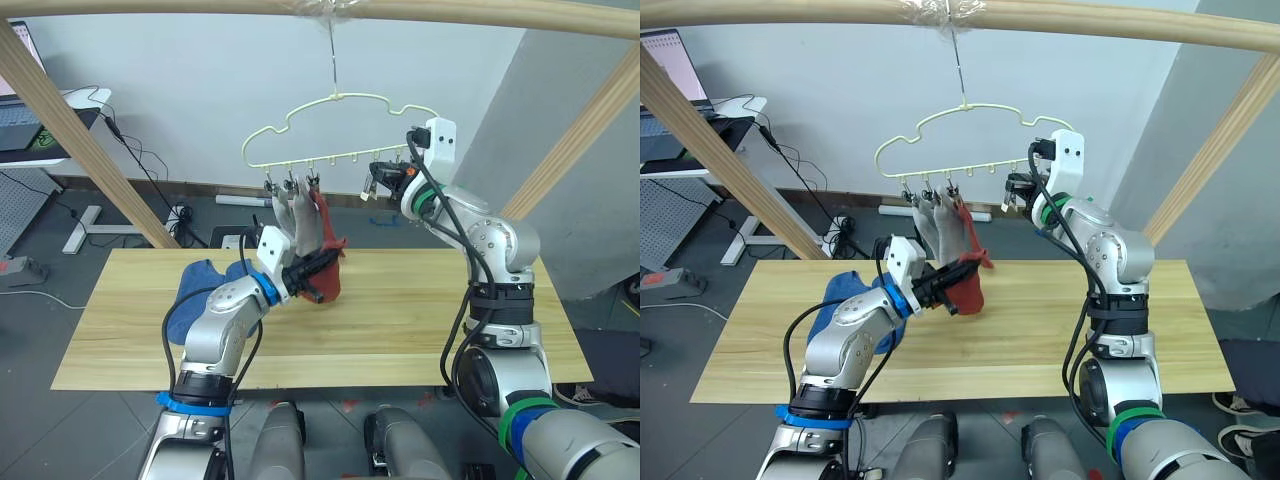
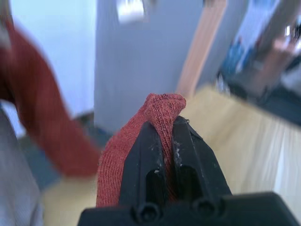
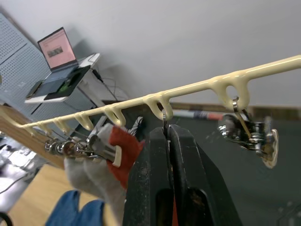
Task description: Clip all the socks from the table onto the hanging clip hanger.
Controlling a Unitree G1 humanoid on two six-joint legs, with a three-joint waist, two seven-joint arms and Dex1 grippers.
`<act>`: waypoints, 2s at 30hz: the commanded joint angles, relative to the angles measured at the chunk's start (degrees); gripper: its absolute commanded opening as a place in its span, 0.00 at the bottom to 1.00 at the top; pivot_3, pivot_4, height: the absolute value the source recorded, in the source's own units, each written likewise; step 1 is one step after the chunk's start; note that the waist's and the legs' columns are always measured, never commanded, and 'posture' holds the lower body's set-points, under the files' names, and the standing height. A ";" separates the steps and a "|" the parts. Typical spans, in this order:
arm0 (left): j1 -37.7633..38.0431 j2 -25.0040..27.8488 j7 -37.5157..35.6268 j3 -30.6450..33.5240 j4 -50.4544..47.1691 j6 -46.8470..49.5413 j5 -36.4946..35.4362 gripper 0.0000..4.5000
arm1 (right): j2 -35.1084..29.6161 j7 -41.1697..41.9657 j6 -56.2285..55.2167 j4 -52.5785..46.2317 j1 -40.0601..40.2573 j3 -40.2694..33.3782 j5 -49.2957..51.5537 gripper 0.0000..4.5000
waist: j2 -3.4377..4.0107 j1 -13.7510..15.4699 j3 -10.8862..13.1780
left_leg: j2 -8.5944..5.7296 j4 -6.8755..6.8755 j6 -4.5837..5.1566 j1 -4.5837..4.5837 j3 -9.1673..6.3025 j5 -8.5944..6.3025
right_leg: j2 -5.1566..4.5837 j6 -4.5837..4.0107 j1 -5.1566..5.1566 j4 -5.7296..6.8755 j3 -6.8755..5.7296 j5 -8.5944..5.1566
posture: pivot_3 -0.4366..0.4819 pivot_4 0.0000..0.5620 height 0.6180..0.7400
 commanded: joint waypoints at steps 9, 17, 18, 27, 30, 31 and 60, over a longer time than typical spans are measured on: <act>-2.53 -1.95 1.21 -3.95 1.34 -11.94 4.90 0.01 | 7.48 -14.36 16.34 -4.13 -5.60 -14.43 8.82 0.00 | 0.01 -0.06 0.01 | 0.00 -0.19 0.01 -0.04 0.02 -0.01 | 0.01 -0.02 -0.01 -0.25 0.00 0.01 | 0.49 0.40 1.00; -3.71 -2.35 2.68 -4.31 3.80 -19.32 7.86 0.01 | 8.98 -18.00 18.36 -3.59 -6.70 -17.64 10.42 0.00 | 0.01 -0.08 0.01 | 0.00 -0.34 0.06 -0.16 0.03 -0.04 | 0.01 -0.06 -0.03 -0.55 -0.03 0.04 | 0.49 0.40 1.00; -3.92 -2.36 2.96 -4.30 4.21 -20.59 8.40 0.01 | 8.94 -18.14 18.48 -3.44 -6.77 -17.79 10.42 0.00 | 0.01 -0.08 0.01 | 0.00 -0.35 0.06 -0.17 0.01 -0.03 | 0.01 -0.06 -0.03 -0.56 -0.03 0.03 | 0.49 0.40 1.00; -4.79 -2.52 4.65 -4.20 6.40 -25.12 9.86 0.01 | 9.14 -19.08 19.53 -2.97 -7.14 -18.39 11.52 0.00 | 0.02 -0.08 0.01 | 0.00 -0.38 0.06 -0.19 0.01 -0.04 | 0.01 -0.02 -0.04 -0.59 -0.04 0.01 | 0.50 0.42 1.00; -5.24 -2.76 4.75 -4.52 7.17 -26.05 10.13 0.01 | 10.01 -19.84 20.16 -3.19 -7.37 -18.94 12.29 0.00 | 0.02 -0.08 0.01 | 0.00 -0.42 0.06 -0.19 0.02 -0.04 | 0.01 -0.02 -0.05 -0.61 -0.04 0.01 | 0.49 0.42 1.00; -5.45 -2.87 4.69 -4.61 7.52 -26.28 10.21 0.01 | 10.32 -20.07 20.40 -3.26 -7.45 -19.06 12.47 0.00 | 0.02 -0.08 0.01 | 0.00 -0.42 0.06 -0.19 0.02 -0.04 | 0.01 -0.02 -0.05 -0.61 -0.04 0.01 | 0.49 0.42 1.00; -5.72 -2.99 3.01 -6.68 11.18 -21.41 10.01 0.12 | -4.87 -5.59 21.67 -21.26 4.51 -7.04 17.53 1.00 | 0.06 -0.99 -0.22 | -0.02 -0.19 0.05 -1.01 0.26 -0.01 | 0.00 -0.11 -0.96 -0.42 -0.03 0.12 | 0.42 0.28 1.00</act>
